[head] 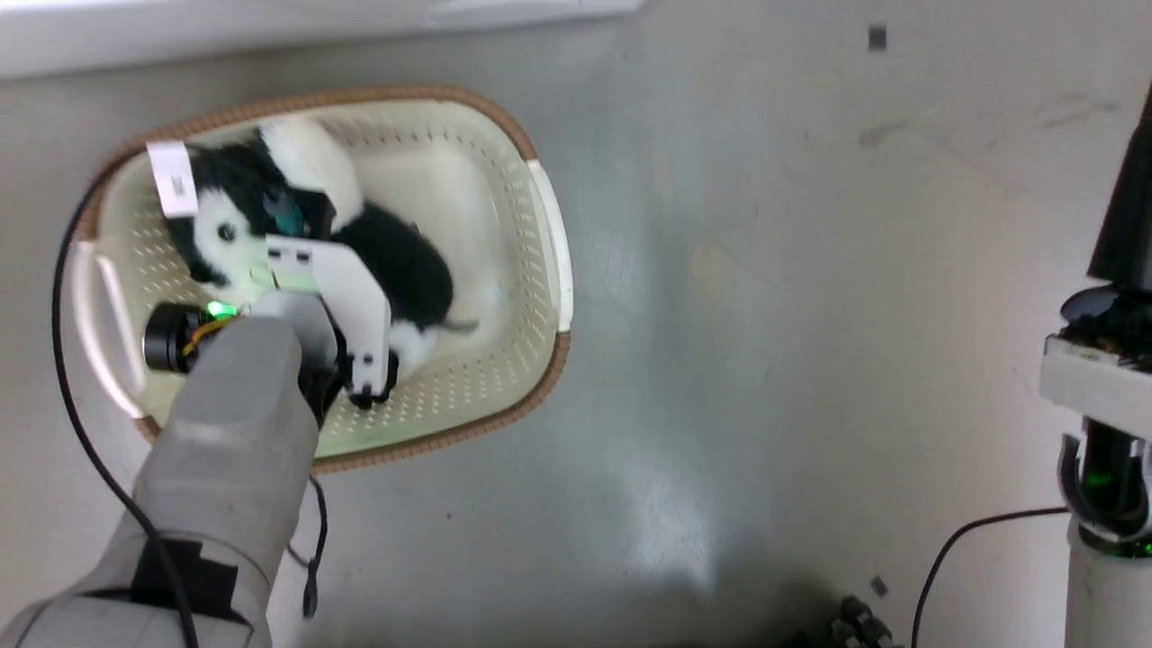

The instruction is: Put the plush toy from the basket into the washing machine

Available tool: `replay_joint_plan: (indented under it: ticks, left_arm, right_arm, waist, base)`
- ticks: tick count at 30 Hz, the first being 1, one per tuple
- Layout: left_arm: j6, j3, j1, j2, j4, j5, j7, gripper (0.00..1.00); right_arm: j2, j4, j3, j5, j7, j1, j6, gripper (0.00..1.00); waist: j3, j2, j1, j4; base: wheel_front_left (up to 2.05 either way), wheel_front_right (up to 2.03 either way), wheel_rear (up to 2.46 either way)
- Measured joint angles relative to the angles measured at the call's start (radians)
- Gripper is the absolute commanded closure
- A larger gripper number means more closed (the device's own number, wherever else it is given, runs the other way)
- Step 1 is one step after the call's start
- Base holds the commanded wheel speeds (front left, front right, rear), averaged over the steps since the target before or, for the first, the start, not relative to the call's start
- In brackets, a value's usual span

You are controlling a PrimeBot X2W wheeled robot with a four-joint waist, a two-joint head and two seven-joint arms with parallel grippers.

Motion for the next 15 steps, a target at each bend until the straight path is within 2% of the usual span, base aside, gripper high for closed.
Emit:
replay_joint_plan:
  ticks: [7, 15]
  left_arm:
    - [-0.019, -0.015, 0.072, -0.007, 0.007, -0.015, -0.058, 1.00]
    - [-0.052, -0.024, 0.145, -0.054, 0.008, -0.034, -0.142, 1.00]
  right_arm:
    - [0.000, 0.037, 0.011, -0.023, 0.000, 0.061, 0.000, 0.00]
    - [0.000, 0.056, 0.013, -0.059, 0.000, 0.141, 0.000, 0.00]
  waist:
    - [-0.126, 0.0001, 0.0000, 0.024]
    - [-0.287, 0.0000, -0.0001, 0.062]
  base:
    - [0.00, 0.00, 0.00]
    - [0.00, 0.00, 0.00]
